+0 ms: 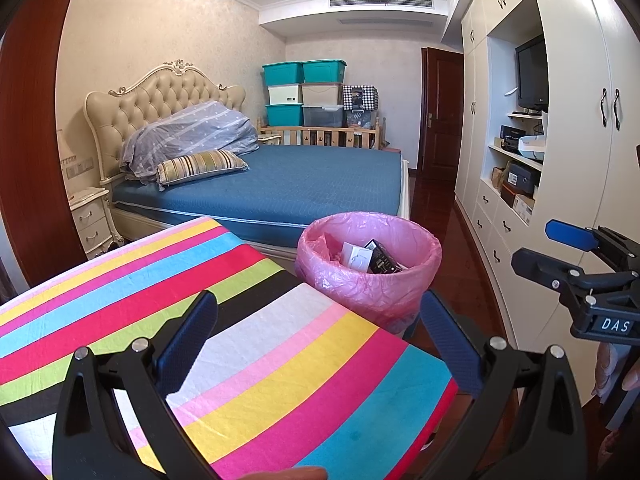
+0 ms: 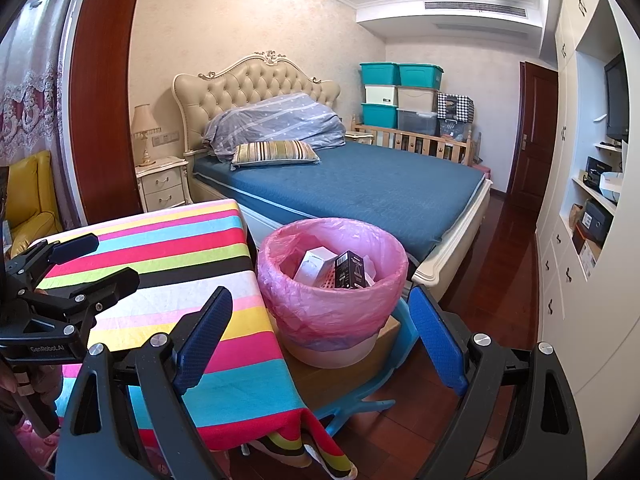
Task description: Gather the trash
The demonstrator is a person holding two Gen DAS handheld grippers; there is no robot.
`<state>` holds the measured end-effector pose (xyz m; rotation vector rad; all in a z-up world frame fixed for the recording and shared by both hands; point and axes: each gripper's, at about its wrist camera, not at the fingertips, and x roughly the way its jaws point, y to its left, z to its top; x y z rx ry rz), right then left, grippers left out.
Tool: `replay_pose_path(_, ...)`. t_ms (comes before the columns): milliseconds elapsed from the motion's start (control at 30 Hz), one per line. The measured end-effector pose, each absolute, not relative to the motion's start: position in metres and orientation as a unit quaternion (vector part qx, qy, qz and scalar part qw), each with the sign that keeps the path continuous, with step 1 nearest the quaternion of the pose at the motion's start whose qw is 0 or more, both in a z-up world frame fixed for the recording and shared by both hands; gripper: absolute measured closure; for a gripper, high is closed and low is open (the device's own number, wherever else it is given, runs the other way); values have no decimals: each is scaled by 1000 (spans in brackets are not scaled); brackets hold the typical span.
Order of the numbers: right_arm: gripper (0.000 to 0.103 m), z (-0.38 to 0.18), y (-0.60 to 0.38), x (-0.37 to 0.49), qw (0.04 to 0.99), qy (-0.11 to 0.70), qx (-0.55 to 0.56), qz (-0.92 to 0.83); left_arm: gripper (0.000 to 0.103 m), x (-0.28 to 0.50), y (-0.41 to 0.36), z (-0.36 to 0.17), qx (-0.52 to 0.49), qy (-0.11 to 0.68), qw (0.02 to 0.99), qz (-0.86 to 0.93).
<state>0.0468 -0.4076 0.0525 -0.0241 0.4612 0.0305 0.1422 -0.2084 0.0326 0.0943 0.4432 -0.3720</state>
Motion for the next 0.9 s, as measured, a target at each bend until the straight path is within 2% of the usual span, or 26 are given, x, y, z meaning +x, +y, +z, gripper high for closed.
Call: replay_pose_path(900, 19, 50, -406, 48, 973, 229, -12, 17, 5, 142, -211, 36, 48, 214, 957, -188)
